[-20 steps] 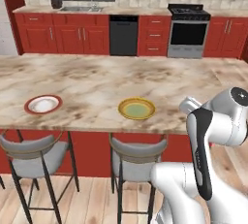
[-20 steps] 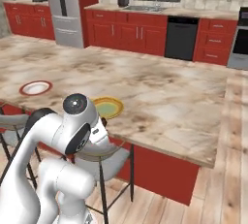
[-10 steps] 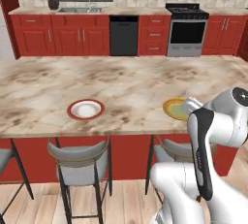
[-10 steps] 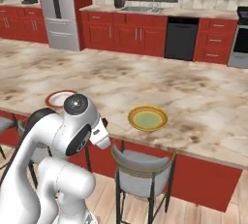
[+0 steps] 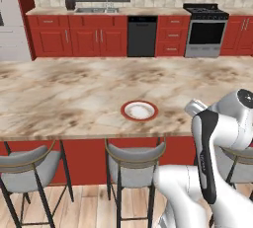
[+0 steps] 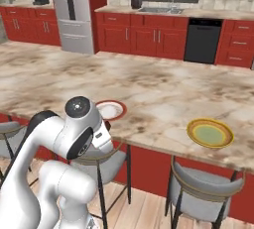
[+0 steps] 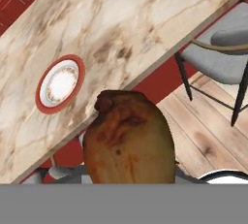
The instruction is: Take the chicken drumsticks from the pan and place one on each plate on the dining counter.
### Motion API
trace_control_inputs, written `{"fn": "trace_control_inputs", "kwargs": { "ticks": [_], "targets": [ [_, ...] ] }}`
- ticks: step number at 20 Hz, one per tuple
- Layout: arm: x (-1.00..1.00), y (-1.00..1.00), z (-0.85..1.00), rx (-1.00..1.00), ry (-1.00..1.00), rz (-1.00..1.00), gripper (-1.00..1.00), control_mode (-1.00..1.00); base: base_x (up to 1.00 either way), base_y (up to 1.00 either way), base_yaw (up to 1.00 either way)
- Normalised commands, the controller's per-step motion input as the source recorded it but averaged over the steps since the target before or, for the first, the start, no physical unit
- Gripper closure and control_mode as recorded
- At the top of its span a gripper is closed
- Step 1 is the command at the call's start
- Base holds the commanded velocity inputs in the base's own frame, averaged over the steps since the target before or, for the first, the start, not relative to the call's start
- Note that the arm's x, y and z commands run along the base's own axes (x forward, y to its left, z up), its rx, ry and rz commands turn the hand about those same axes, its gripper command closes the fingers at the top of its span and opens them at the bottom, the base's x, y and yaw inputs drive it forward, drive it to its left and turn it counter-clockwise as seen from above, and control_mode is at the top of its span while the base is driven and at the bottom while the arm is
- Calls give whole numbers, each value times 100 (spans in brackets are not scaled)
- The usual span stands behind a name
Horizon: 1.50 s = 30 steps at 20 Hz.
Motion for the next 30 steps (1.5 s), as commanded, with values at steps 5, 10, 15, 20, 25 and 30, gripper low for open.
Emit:
{"fn": "trace_control_inputs", "kwargs": {
  "ticks": [5,10,15,20,25,30],
  "targets": [
    [0,0,0,0,0,0,100,100,49,45,0],
    [0,0,0,0,0,0,100,100,61,23,0],
    [3,1,0,0,3,0,100,-100,23,14,0],
    [54,10,0,-5,27,0,100,-100,0,0,0],
    [83,4,0,-4,36,0,100,-100,0,0,0],
    [78,0,-23,-3,22,0,100,-100,0,0,0]
  ]
}}
